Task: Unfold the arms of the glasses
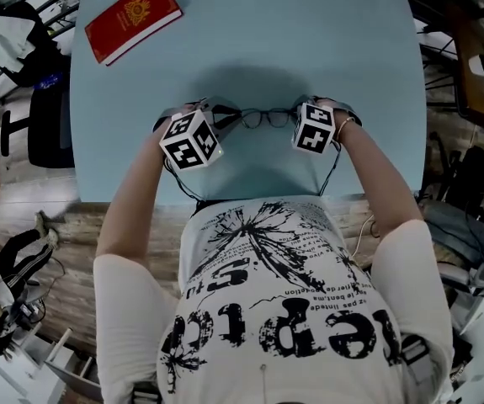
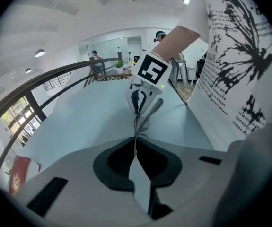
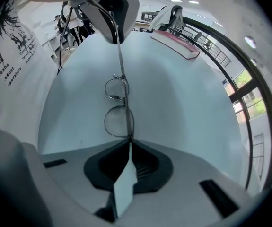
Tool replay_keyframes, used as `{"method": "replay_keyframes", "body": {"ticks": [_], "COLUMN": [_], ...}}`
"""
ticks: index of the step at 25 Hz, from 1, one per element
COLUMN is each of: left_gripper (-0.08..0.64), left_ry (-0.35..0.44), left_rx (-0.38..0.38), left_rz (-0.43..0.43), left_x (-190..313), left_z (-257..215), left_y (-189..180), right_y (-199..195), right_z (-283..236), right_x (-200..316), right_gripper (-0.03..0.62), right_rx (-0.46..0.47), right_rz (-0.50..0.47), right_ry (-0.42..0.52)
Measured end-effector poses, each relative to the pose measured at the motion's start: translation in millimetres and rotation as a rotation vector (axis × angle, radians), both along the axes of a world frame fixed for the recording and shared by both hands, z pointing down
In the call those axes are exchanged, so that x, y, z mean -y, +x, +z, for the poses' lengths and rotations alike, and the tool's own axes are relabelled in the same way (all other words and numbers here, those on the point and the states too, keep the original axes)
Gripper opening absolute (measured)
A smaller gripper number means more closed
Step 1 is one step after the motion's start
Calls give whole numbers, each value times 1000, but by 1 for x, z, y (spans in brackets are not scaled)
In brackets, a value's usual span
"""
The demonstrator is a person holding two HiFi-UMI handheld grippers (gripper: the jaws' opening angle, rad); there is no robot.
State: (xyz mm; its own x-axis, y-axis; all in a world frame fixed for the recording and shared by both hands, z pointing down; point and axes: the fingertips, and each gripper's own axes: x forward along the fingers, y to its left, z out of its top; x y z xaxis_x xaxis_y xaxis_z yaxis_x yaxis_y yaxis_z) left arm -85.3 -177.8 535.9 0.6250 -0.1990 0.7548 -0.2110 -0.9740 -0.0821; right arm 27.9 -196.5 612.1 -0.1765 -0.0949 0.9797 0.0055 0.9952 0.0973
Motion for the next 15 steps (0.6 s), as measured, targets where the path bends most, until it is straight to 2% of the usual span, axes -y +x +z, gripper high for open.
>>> {"method": "replay_keyframes", "body": {"ticks": [3,8,12,15], "left_gripper": [31,31,31,31], "left_ry": [6,15,57,70], "left_rx": [28,-11,-8,-12], "left_rz": [-14,-46,-20,-7], "left_x": [-5,-8,-8,-7], "left_z": [4,4,3,1], "left_y": [-14,-16,-15,-14], "right_y": [-1,-5,-7,-6], "right_z": [-1,-4,-8,-17], "right_x": [1,-1,2,4], "right_gripper": [26,29,36,118], "right_rx": [9,-4,2,18], "right_rz": [22,32,76,97], "right_ry": [5,20,44,60]}}
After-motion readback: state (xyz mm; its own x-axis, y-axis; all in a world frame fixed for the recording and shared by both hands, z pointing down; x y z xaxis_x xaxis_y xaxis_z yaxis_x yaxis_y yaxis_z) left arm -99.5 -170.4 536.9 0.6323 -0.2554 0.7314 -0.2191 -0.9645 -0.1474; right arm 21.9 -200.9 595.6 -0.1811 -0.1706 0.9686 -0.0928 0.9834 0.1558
